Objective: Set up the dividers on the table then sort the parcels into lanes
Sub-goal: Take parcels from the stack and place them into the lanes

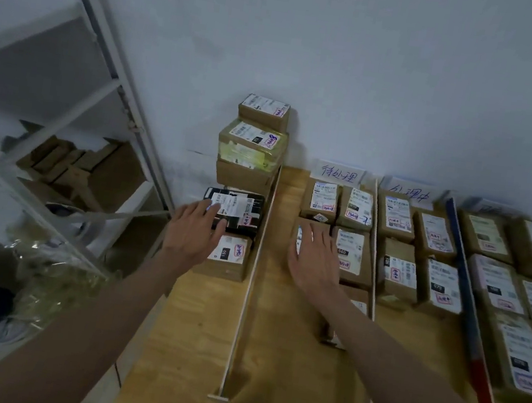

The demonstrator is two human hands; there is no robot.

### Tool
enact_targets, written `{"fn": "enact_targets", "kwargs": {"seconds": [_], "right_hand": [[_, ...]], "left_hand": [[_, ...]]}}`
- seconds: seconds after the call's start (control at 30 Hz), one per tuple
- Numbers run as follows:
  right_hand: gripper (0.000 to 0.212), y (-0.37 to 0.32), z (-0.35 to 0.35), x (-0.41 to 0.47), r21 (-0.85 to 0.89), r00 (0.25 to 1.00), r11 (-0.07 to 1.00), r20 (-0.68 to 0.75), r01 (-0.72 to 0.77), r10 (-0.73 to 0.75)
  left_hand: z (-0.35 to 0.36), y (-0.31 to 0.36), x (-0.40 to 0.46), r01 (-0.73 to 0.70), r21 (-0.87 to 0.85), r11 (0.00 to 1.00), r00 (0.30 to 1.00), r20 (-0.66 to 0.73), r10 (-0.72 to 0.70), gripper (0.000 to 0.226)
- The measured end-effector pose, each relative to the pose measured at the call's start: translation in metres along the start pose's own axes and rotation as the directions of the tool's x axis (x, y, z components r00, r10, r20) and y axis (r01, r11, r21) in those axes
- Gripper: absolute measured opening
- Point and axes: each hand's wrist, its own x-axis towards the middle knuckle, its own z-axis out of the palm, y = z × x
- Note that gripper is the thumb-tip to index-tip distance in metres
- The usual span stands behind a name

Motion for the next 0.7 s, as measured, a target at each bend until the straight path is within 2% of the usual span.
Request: {"fn": "enact_targets", "kwargs": {"seconds": [0.27,0.47,0.57,0.7], "right_hand": [[0.044,-0.066,0.040,0.043,0.029,0.992,0.993,0.061,-0.111,0.109],[0.030,-0.082,0.082,0.087,0.030,0.989,0.991,0.072,-0.129,0.127],[0.034,-0.085,0.098,0.106,0.071,0.980,0.983,0.116,-0.172,0.163],[0.041,-0.087,0.117,0.130,0.123,0.945,0.961,0.250,-0.248,0.212]], "left_hand": [[0.034,-0.069,0.060,-0.038,-0.061,0.997,0.995,0.093,0.044,0.053],[0.069,-0.096,0.103,-0.021,-0.113,0.993,0.989,0.146,0.038,0.053],[0.086,-0.100,0.118,-0.042,-0.137,0.990,0.987,0.151,0.063,0.052],[0.109,-0.107,0.140,-0.072,-0.171,0.983,0.986,0.136,0.096,0.050]]}}
